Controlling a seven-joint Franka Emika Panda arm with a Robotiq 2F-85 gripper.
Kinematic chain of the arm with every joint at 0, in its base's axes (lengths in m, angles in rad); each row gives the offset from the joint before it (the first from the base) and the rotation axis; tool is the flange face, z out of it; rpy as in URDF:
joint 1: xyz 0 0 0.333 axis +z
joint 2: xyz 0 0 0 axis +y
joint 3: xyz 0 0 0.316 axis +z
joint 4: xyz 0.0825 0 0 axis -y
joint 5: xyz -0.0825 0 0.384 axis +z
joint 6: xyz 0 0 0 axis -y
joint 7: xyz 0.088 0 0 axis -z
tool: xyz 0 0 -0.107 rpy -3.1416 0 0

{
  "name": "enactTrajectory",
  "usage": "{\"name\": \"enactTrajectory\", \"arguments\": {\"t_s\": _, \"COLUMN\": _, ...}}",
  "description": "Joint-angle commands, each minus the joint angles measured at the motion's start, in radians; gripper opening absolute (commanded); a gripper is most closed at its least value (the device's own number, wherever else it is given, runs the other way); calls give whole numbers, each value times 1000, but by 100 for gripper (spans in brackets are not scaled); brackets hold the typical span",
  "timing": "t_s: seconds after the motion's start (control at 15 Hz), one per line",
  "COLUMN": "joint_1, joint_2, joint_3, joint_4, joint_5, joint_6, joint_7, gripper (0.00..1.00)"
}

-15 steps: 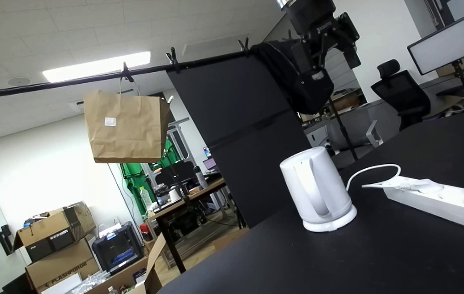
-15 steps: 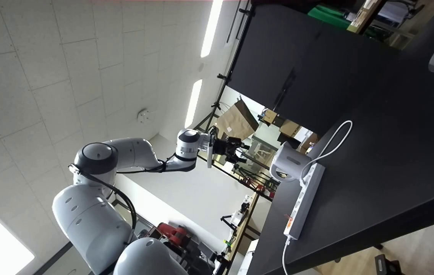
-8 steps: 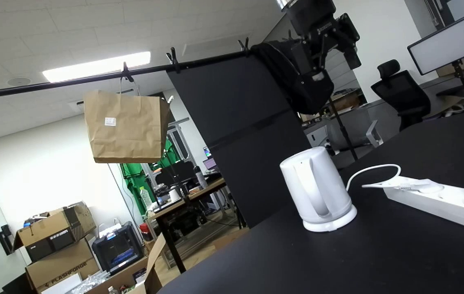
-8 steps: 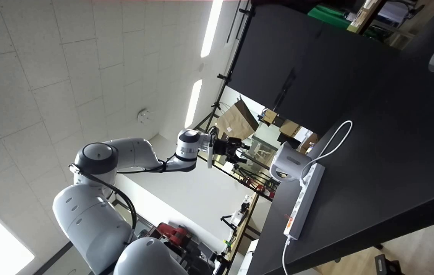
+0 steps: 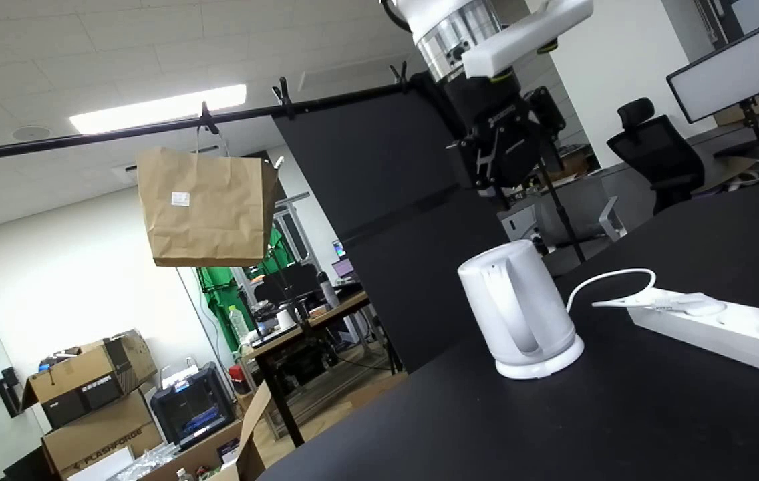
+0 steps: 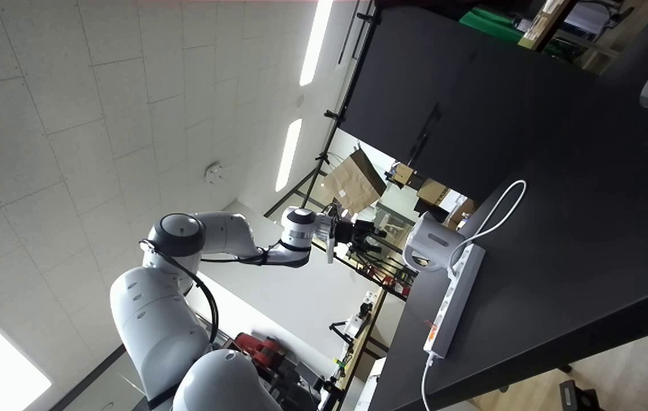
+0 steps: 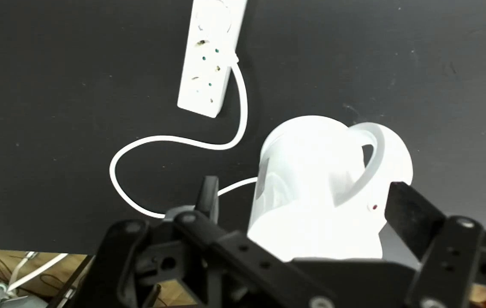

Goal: Turn off the white electric kettle

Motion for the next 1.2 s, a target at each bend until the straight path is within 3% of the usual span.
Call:
{"name": "enactTrajectory", "arguments": {"t_s": 0.0, "joint_1": 64, "joint_2": 91, "joint_3": -45, "joint_4": 77, "joint_5": -38, "joint_6": 58, "joint_7": 85, "gripper": 100}}
{"name": "enactTrajectory", "arguments": {"t_s": 0.53, "joint_1": 139, "joint_2": 168, "joint_3": -118, "joint_4": 113, "joint_5": -94, "joint_6": 118, "joint_7": 75, "gripper": 100}}
{"name": "enactTrajectory", "arguments": {"t_s": 1.13, "joint_1": 147, "joint_2": 182, "joint_3": -138, "joint_4": 123, "joint_5": -89, "joint_6": 94, "joint_7": 67, "gripper": 100}}
